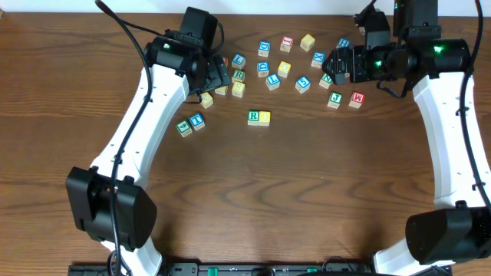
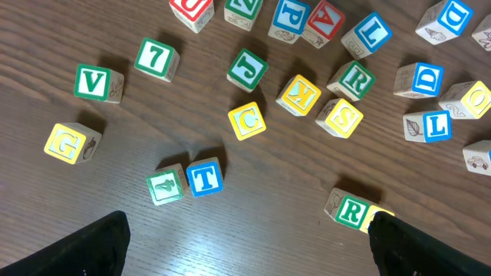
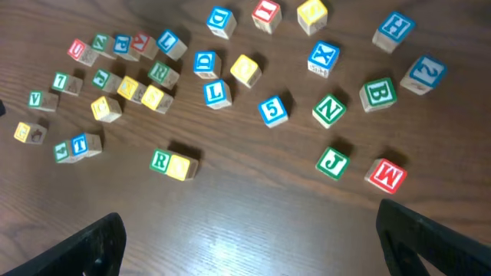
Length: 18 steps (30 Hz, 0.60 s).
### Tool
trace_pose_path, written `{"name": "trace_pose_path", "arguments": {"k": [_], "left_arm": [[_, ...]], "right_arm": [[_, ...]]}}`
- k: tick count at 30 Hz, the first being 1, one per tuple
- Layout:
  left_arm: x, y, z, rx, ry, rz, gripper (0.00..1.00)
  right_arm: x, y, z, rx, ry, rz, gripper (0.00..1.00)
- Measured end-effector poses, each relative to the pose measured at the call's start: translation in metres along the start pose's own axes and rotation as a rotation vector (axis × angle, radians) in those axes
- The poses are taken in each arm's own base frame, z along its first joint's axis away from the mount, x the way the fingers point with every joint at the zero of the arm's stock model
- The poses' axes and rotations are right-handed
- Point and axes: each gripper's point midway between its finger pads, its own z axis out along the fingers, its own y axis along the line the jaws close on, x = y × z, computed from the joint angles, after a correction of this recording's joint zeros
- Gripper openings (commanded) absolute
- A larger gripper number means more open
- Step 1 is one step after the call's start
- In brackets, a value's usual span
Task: Spell out ROBOT
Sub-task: 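Reach the right gripper into the pile toward the green B block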
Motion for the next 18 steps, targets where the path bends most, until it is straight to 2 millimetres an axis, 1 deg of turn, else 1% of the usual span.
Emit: {"name": "trace_pose_path", "arguments": {"k": [5,10,15,18], "left_arm": [[0.0,0.0,0.0,0.0,0.0,0.0,0.98],[0.0,0.0,0.0,0.0,0.0,0.0,0.98],[-0.0016,-0.0011,0.0,0.005,-0.007,0.021,0.98],[-0.0041,-0.001,0.0001,0.008,-0.014,0.036,0.98]], "right_arm": [[-0.0002,-0.0006,-0.0001,0.003,-0.001,0.003,0.98],[0.0001,0.0011,0.0008,0.008,0.001,0.028,0.9],[-0.0002,0.0007,0.0024,0.041,0.001,0.077,0.88],[-0.0011,0.0038,0.0046,0.067,-0.002,0.083,0.88]]}}
